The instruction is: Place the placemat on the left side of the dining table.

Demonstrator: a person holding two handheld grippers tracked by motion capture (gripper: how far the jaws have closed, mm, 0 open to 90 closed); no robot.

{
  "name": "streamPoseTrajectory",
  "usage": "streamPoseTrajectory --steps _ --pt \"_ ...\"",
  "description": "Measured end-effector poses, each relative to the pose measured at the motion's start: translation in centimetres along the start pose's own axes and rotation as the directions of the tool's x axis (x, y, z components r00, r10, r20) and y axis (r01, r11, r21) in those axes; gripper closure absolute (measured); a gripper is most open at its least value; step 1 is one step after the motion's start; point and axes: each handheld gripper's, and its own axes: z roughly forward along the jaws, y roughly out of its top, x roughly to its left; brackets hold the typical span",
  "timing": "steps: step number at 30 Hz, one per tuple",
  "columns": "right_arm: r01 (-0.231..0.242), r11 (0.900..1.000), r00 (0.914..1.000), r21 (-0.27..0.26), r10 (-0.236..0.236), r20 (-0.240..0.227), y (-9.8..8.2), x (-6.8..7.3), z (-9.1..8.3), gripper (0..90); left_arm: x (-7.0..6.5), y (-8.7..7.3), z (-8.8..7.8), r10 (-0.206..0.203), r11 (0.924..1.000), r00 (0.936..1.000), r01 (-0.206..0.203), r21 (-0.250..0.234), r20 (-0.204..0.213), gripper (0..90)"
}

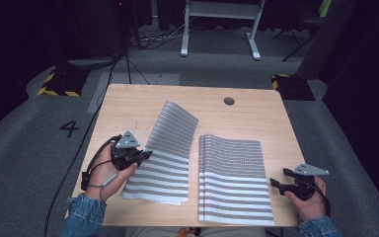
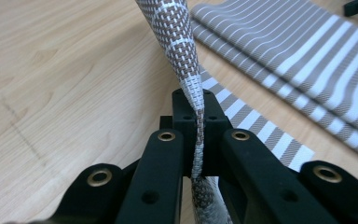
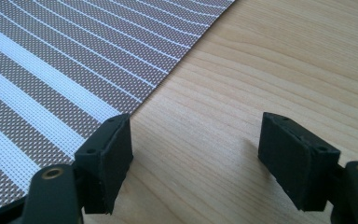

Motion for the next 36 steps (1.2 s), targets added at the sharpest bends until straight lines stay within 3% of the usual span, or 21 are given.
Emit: streamPoseTrajectory --steps 6,10,11,13,14,15,16,17,18,20,21,22,23,27,30,32,34,36 --pt "0.000 1.000 1.0000 0.000 0.000 0.000 0.0 0.0 0.0 26.1 2.2 -0.2 1.0 0.003 0.9983 0.9998 -0.002 0.058 -0.018 88.4" --pt "0.000 1.000 1.0000 0.000 0.000 0.000 0.0 0.0 0.0 26.1 3.5 -0.5 1.7 0.020 0.9975 0.9993 -0.018 0.069 -0.032 88.1" --pt "0.000 1.000 1.0000 0.000 0.000 0.000 0.0 0.0 0.0 26.1 3.8 -0.7 2.0 -0.002 0.9975 0.9997 0.004 0.071 -0.025 88.0" --pt "0.001 1.000 1.0000 0.000 -0.001 0.000 0.0 0.0 0.0 26.1 4.4 -1.0 2.3 -0.002 0.9977 0.9989 0.005 0.068 -0.046 87.5" --pt "0.002 1.000 1.0000 0.000 -0.002 0.000 0.0 0.0 0.0 26.1 4.7 -1.1 2.5 -0.006 0.9983 0.9988 0.009 0.058 -0.048 80.5" --pt "0.002 1.000 1.0000 0.000 -0.002 0.000 0.0 0.0 0.0 26.1 5.0 -1.3 2.7 -0.012 0.9995 0.9953 0.014 0.027 -0.096 80.5" --pt "0.000 1.000 1.0000 0.000 0.000 0.000 0.0 0.0 0.0 26.1 5.4 -1.5 2.8 0.007 0.9998 0.9869 -0.004 0.019 -0.161 54.0" --pt "0.000 1.000 1.0000 0.000 0.000 0.000 0.0 0.0 0.0 26.1 5.8 -1.6 2.9 0.010 0.9998 0.9739 -0.007 0.018 -0.227 54.0" --pt "0.000 1.000 1.0000 0.000 0.000 0.000 0.0 0.0 0.0 26.1 6.1 -1.7 2.8 -0.004 0.9999 0.9633 0.007 0.008 -0.268 43.9" --pt "0.000 1.000 1.0000 0.000 0.000 0.000 0.0 0.0 0.0 26.1 6.5 -1.8 2.4 -0.046 0.9989 0.9408 0.045 -0.010 -0.336 32.9" --pt "0.000 1.000 1.0000 0.000 0.000 0.000 0.0 0.0 0.0 26.1 6.4 -1.8 2.2 -0.049 0.9988 0.9349 0.047 -0.013 -0.351 31.5" --pt "0.000 1.000 1.0000 0.000 0.000 0.000 0.0 0.0 0.0 26.1 6.0 -1.7 2.0 -0.057 0.9983 0.9360 0.049 -0.032 -0.347 31.7" --pt "0.000 1.000 1.0000 0.000 0.000 0.000 0.0 0.0 0.0 26.1 5.6 -1.6 1.9 -0.056 0.9982 0.9471 0.046 -0.038 -0.316 31.9" --pt "0.000 1.000 1.0000 0.000 0.000 0.000 0.0 0.0 0.0 26.1 2.7 -0.6 2.0 -0.046 0.9954 0.9738 0.026 -0.092 -0.223 32.4" --pt "0.000 1.000 1.0000 0.000 0.000 0.000 0.0 0.0 0.0 26.1 0.2 0.3 2.4 -0.027 0.9928 0.9878 0.008 -0.119 -0.153 32.5" --pt "0.000 1.000 1.0000 0.000 0.000 0.000 0.0 0.0 0.0 26.1 -1.6 0.8 2.9 -0.011 0.9940 0.9940 -0.001 -0.109 -0.109 32.4" --pt "0.000 1.000 1.0000 0.000 0.000 0.000 0.0 0.0 0.0 26.1 -3.3 1.2 3.8 0.014 0.9960 0.9972 -0.020 -0.087 -0.074 32.6" --pt "-0.001 1.000 1.0000 0.000 0.001 0.000 0.0 0.0 0.0 26.1 -4.3 1.3 4.8 0.014 0.9976 0.9992 -0.016 -0.067 -0.036 33.1"
